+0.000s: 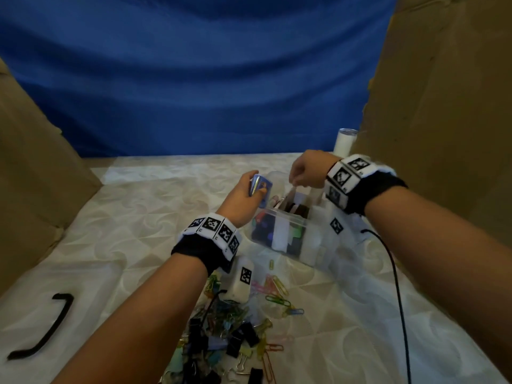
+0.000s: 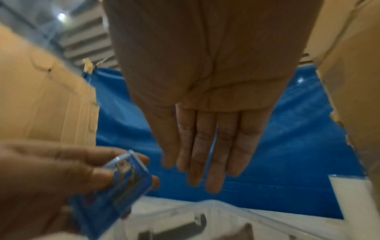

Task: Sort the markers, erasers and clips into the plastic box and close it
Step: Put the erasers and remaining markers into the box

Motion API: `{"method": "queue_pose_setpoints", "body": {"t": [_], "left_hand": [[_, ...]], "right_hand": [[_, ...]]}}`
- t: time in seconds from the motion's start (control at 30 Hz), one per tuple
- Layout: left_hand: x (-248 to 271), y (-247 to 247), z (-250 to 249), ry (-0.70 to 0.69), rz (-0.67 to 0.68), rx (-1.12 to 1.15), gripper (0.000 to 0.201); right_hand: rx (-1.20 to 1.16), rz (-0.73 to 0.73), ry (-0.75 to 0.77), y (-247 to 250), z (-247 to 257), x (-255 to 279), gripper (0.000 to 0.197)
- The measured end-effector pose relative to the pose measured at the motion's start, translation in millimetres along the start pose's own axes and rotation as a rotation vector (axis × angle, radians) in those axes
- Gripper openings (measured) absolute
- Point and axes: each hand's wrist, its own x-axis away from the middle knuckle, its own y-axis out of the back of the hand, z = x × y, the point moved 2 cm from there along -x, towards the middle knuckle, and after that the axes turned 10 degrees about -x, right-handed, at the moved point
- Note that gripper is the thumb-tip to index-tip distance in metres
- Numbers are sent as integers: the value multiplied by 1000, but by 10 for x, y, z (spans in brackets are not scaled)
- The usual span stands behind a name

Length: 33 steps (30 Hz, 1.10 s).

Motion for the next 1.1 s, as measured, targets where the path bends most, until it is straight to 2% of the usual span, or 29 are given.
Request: {"method": "queue_pose_setpoints", "body": {"t": [0.07, 0.13, 0.2, 0.27, 0.37, 0.43, 0.5, 0.57, 0.63, 0.73, 0.8, 0.87, 0.9, 0.97, 1.03, 1.07, 1.1], "left_hand": [[13, -43, -96, -31, -18, 48, 50], [15, -84, -210, -73, -57, 89, 44], [14, -108, -312, -111, -92, 125, 34], [-15, -129, -344, -95, -95, 172, 31], [-27, -146, -354, -64, -83, 115, 47], [-51, -142, -329, -61, -68, 18, 64], [-62, -106, -236, -57, -15, -228, 71], [-46, -56, -78, -47, 62, -565, 68], [-19, -18, 67, -57, 121, -760, 55], [-15, 9, 173, -92, 107, -816, 38], [-21, 34, 177, -116, 100, -810, 34], [-8, 81, 177, -123, 103, -762, 32], [11, 112, 185, -121, 106, -738, 32], [64, 184, 202, -132, 118, -727, 33], [131, 273, 221, -129, 138, -737, 36], [161, 320, 233, -122, 141, -744, 36], [190, 364, 245, -111, 141, -754, 36]], "right_hand": [[-242, 31, 1, 62, 26, 22, 31], [-458, 131, -17, 63, 79, 51, 43], [-499, 194, -16, 51, 107, 46, 42], [-474, 178, 0, 54, 105, 8, 32], [-460, 150, -2, 87, 77, -64, 26], [-379, 108, -16, 121, -13, -151, 27], [-162, 18, -55, 156, -160, -273, 32], [145, -46, -101, 163, -282, -334, 25], [404, -35, -117, 109, -323, -383, 24], [519, 96, -96, -17, -268, -496, 18], [586, 149, -106, -35, -196, -531, 13], [684, 157, -128, -3, -160, -491, 16], [708, 169, -126, -11, -126, -460, 10], [701, 175, -108, -87, -113, -521, 25], [653, 224, -71, -225, -65, -695, 21], [606, 241, -60, -384, -186, -976, 20], [585, 243, -36, -483, -199, -1101, 29]]}}
